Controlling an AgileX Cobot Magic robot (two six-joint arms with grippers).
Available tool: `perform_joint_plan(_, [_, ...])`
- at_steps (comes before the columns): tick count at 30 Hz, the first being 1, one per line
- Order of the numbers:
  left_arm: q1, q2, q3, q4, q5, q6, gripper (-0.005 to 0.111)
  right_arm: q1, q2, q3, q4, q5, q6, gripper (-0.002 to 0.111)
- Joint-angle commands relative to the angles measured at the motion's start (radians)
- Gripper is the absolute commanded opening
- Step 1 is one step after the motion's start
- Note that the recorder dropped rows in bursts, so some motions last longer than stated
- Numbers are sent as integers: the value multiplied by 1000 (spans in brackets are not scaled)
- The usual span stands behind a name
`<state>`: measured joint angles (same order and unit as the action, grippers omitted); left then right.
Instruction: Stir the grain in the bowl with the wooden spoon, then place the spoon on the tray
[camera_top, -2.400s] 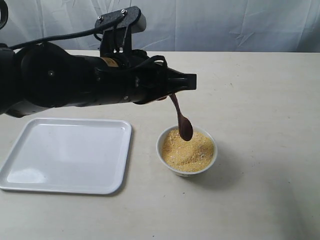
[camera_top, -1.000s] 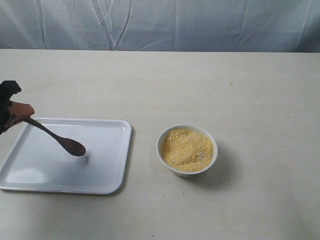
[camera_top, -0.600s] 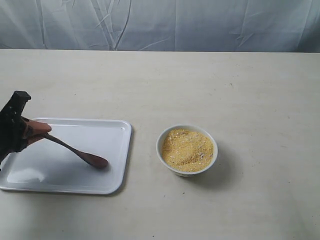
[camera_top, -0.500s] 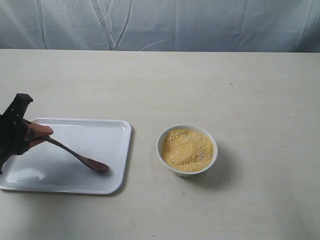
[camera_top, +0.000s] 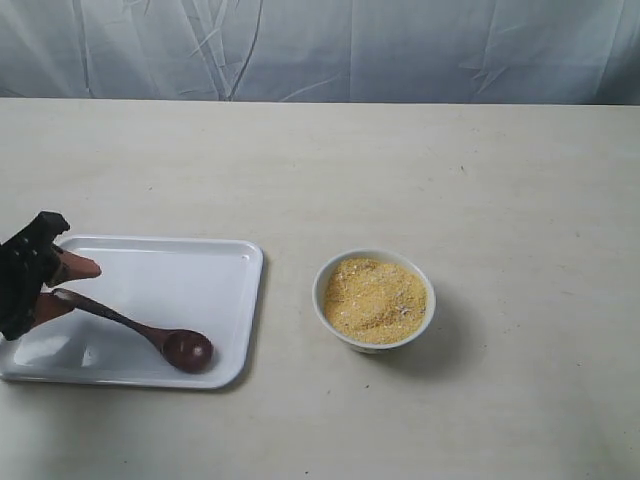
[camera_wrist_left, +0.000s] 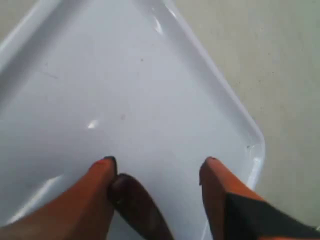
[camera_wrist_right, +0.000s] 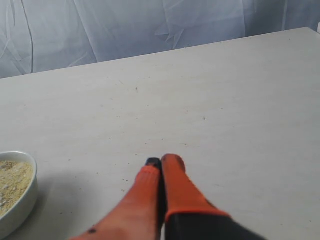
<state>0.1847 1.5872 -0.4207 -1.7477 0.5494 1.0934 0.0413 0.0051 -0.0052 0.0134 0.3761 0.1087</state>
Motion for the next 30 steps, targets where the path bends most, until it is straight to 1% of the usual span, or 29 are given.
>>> perform_joint_plan(1, [45,-15,-15,42,-7,9,58,-6,-5,5,-3,-12,-3,0])
perform_joint_plan(4, [81,-39,-31,126,3,-11,59,-6,-5,5,-3,-12,-3,0])
perform_joint_plan(7, [113,-71,-37,142,47,-25,59,-6,-5,5,-3,-12,-3,0])
perform_joint_plan(9, [115,-94,-53,142,120,-11,58,-6,-5,5,-3,-12,-3,0])
perform_joint_plan(10, [115,-102,-61,142,164,0,55,-6,-5,5,-3,-14,-3,0])
perform_joint_plan(11, [113,-109,-70,142,228,22,52,-6,-5,5,-3,-14,-3,0])
perform_joint_plan(13, [113,-120,-90,142,364,84,38,-6,-5,5,-3,-14,-3,0])
perform_joint_plan(14, [111,-121,-99,142,411,109,31,-6,-5,5,-3,-14,-3,0])
perform_joint_plan(15, [111,-122,-106,142,468,139,21,-6,-5,5,-3,-14,-3,0])
perform_joint_plan(17, [100,-122,-106,142,501,181,5,-6,-5,5,-3,-14,-3,0])
perform_joint_plan(18, [82,-122,-106,142,501,203,0,-6,-5,5,-3,-14,-3,0])
perform_joint_plan(20, [32,-124,-108,149,480,213,0,-6,-5,5,-3,-14,-3,0])
perform_joint_plan(22, [-35,-130,-108,152,448,229,0,-6,-5,5,-3,-14,-3,0])
perform_joint_plan(24, [-120,-151,-113,181,371,229,0,-6,-5,5,-3,-14,-3,0])
perform_joint_plan(28, [-310,-236,-143,315,119,171,0,-6,-5,5,-3,-14,-3,0])
perform_joint_plan(30, [-392,-286,-162,396,-11,146,0,-6,-5,5,-3,-11,-1,0])
